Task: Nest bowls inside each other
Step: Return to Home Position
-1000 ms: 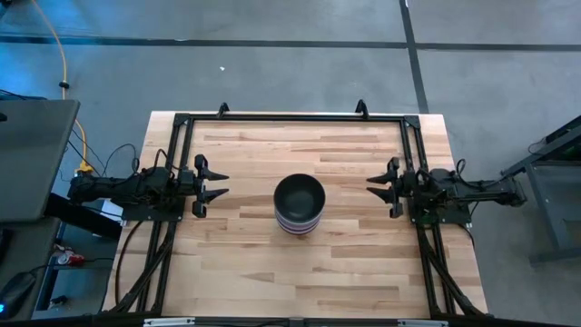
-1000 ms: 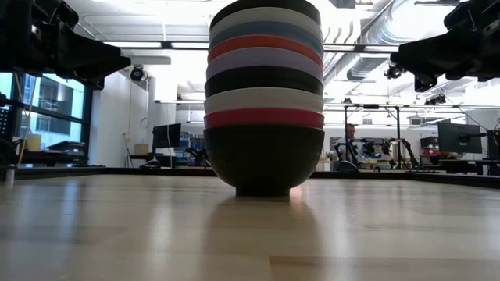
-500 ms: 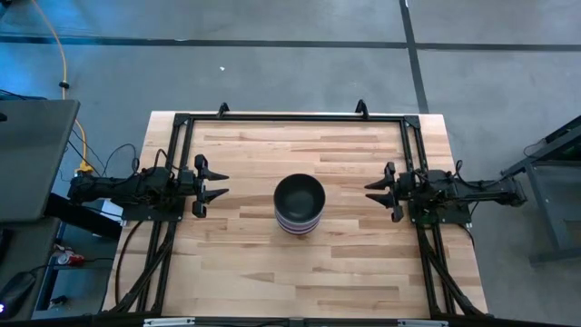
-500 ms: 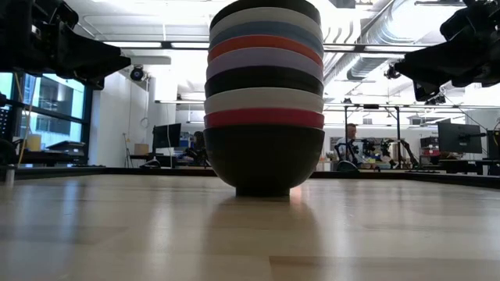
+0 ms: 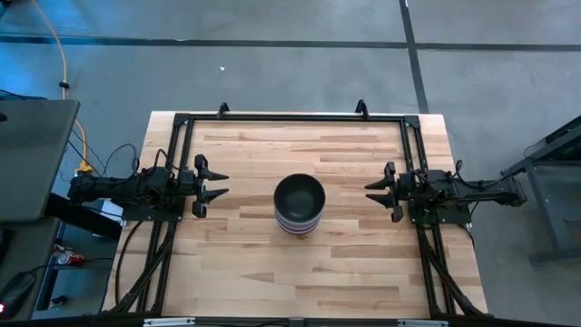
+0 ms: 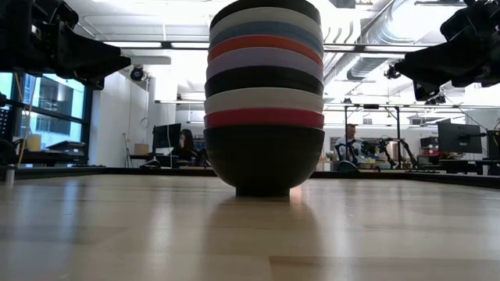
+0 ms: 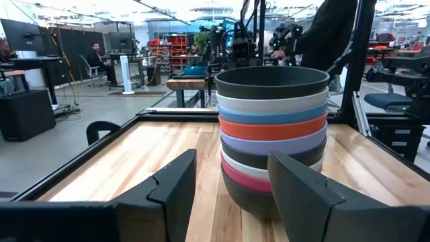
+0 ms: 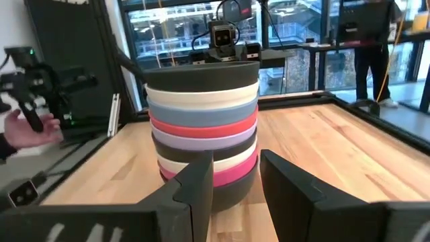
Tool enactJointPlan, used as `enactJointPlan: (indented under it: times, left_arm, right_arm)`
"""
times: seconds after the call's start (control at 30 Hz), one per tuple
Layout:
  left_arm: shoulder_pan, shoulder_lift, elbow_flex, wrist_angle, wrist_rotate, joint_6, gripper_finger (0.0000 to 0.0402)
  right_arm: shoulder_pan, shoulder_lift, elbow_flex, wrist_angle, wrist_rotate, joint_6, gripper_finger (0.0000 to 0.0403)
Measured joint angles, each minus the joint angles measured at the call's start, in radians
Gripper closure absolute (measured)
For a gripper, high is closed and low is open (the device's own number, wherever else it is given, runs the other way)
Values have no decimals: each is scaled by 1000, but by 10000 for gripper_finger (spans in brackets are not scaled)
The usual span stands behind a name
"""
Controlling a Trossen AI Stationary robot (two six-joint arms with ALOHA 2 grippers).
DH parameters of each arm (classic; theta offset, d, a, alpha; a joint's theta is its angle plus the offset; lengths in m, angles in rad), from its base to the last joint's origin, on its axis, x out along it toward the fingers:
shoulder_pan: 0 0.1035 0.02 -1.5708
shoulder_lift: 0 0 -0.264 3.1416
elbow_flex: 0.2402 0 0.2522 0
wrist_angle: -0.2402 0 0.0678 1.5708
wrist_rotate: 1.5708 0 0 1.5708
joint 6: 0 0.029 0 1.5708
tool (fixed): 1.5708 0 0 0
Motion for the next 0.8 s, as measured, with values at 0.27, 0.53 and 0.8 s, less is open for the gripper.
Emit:
enactJointPlan:
  times: [0.27, 0.53, 0.8]
  left_arm:
    - [0, 0, 0, 0, 0, 0, 229]
    - [0, 0, 0, 0, 0, 0, 229]
    - [0, 0, 0, 0, 0, 0, 229]
  right_arm:
    - [0, 0, 1, -7, -63, -75, 289]
    - [0, 0, 1, -1, -66, -68, 289]
    - [0, 0, 1, 2, -69, 25, 289]
